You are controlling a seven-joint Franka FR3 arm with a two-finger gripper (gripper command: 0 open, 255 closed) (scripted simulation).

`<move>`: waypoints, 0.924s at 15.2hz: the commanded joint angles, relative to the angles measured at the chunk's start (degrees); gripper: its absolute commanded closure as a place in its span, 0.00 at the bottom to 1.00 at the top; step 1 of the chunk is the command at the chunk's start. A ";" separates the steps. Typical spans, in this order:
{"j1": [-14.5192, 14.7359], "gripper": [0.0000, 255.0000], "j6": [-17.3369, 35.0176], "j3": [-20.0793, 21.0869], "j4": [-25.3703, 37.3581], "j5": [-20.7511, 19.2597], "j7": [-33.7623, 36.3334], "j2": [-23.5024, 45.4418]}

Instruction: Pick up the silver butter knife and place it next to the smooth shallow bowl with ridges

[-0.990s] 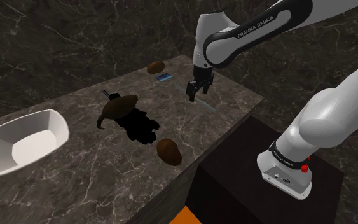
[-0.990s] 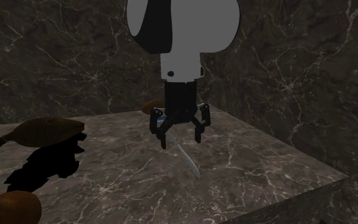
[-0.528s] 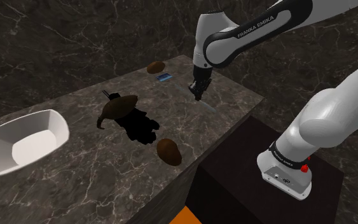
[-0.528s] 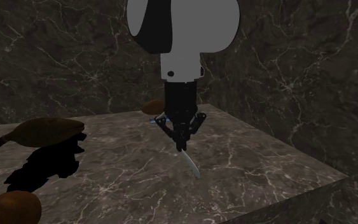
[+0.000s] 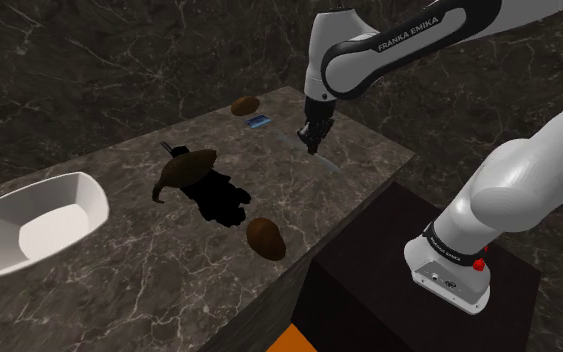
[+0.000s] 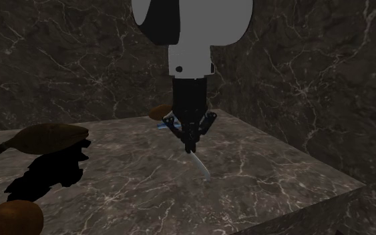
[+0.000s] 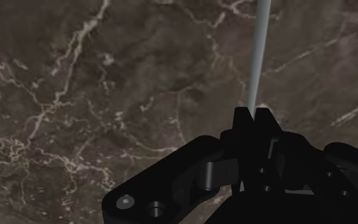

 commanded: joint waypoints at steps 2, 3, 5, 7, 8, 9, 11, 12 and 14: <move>-0.01 1.00 -2.64 -0.18 1.27 0.09 -0.15 -1.36; 0.00 1.00 -3.50 -0.23 1.69 0.11 -0.18 -1.80; 0.01 1.00 -5.21 -0.33 2.57 0.16 -0.22 -2.64; 0.01 1.00 -6.90 -0.43 3.50 0.19 -0.26 -3.41; 0.01 1.00 -7.74 -0.48 3.98 0.20 -0.28 -3.77; 0.01 1.00 -8.58 -0.53 4.47 0.21 -0.30 -4.12; 0.01 1.00 -10.25 -0.63 5.49 0.22 -0.32 -4.76; 0.01 1.00 -11.08 -0.68 6.02 0.22 -0.33 -5.07; 0.00 1.00 -12.72 -0.78 7.11 0.21 -0.35 -5.62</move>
